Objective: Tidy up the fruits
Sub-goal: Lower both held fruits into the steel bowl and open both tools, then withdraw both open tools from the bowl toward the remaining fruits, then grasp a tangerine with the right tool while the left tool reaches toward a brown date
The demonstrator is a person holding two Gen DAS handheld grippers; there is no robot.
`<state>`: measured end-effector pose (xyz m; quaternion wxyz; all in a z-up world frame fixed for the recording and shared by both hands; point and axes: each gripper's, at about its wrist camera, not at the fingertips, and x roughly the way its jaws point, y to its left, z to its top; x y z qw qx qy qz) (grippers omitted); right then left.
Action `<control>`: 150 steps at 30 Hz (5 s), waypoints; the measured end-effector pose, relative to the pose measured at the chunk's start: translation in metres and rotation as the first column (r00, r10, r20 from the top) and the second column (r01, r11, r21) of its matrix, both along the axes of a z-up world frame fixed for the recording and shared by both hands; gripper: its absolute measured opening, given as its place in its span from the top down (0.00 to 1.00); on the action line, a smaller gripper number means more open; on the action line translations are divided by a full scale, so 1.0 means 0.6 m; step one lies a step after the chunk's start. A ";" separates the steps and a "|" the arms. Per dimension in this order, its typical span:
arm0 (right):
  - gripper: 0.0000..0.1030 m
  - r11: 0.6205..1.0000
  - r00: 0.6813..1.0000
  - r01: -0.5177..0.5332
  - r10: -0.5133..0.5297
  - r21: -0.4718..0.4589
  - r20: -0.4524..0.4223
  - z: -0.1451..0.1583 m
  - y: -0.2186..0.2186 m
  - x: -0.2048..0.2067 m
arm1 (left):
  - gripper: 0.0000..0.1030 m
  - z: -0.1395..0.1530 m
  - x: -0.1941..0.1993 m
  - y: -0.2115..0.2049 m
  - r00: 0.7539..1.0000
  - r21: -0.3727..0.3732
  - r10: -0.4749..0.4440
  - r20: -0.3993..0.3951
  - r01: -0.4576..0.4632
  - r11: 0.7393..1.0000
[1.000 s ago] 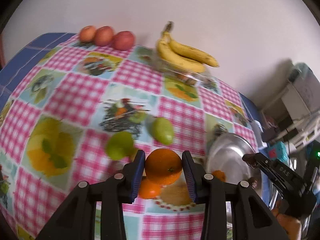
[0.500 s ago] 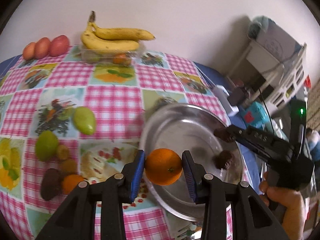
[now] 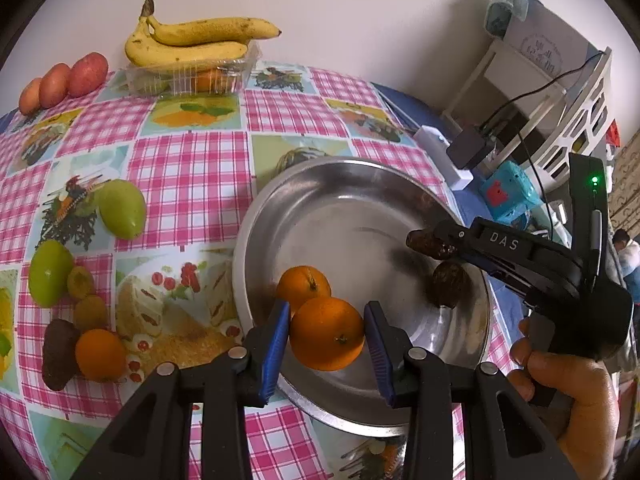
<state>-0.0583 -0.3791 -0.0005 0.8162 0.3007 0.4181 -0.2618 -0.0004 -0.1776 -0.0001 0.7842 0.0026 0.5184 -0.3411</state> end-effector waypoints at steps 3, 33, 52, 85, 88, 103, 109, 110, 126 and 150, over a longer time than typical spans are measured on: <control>0.66 1.000 1.000 0.003 -0.003 0.004 -0.015 -0.008 -0.001 0.001 | 0.61 -0.006 -0.002 -0.003 1.000 0.009 -0.008 -0.012 0.008 1.000; 0.64 0.998 0.997 -0.002 -0.002 -0.055 -0.080 -0.005 0.014 0.001 | 0.58 -0.009 -0.002 -0.004 0.999 0.003 -0.015 -0.040 0.015 1.000; 0.47 0.989 0.995 -0.055 0.043 -0.137 -0.091 0.026 0.049 0.010 | 0.55 0.011 0.019 0.035 0.997 -0.047 0.054 -0.048 -0.057 0.997; 0.10 0.974 0.983 -0.144 0.120 -0.174 -0.141 0.013 0.087 0.037 | 0.02 0.008 0.090 0.161 0.930 0.076 0.368 -0.005 -0.367 0.927; 0.10 0.970 0.981 -0.155 0.130 -0.186 -0.141 0.012 0.096 0.040 | 0.00 0.010 0.095 0.176 0.918 0.104 0.396 0.026 -0.397 0.912; 0.10 0.956 0.975 -0.217 0.202 -0.199 -0.094 0.028 0.151 0.070 | 0.00 0.009 0.142 0.306 0.821 0.184 0.567 0.070 -0.570 0.801; 0.10 0.945 0.962 -0.272 0.270 -0.183 -0.036 0.049 0.198 0.090 | 0.00 0.007 0.154 0.371 0.764 0.172 0.643 0.055 -0.642 0.747; 0.10 0.939 0.957 -0.289 0.289 -0.187 -0.030 0.053 0.210 0.095 | 0.00 0.007 0.155 0.380 0.755 0.168 0.654 0.053 -0.652 0.739; 0.11 0.859 0.875 -0.483 0.482 -0.171 -0.048 0.075 0.372 0.150 | 0.00 0.032 0.163 0.452 0.734 0.082 0.679 0.004 -0.677 0.731; 0.34 0.843 0.836 -0.538 0.534 0.001 -0.126 0.084 0.369 0.173 | 0.00 0.021 0.121 0.423 0.742 0.147 0.662 -0.105 -0.647 0.748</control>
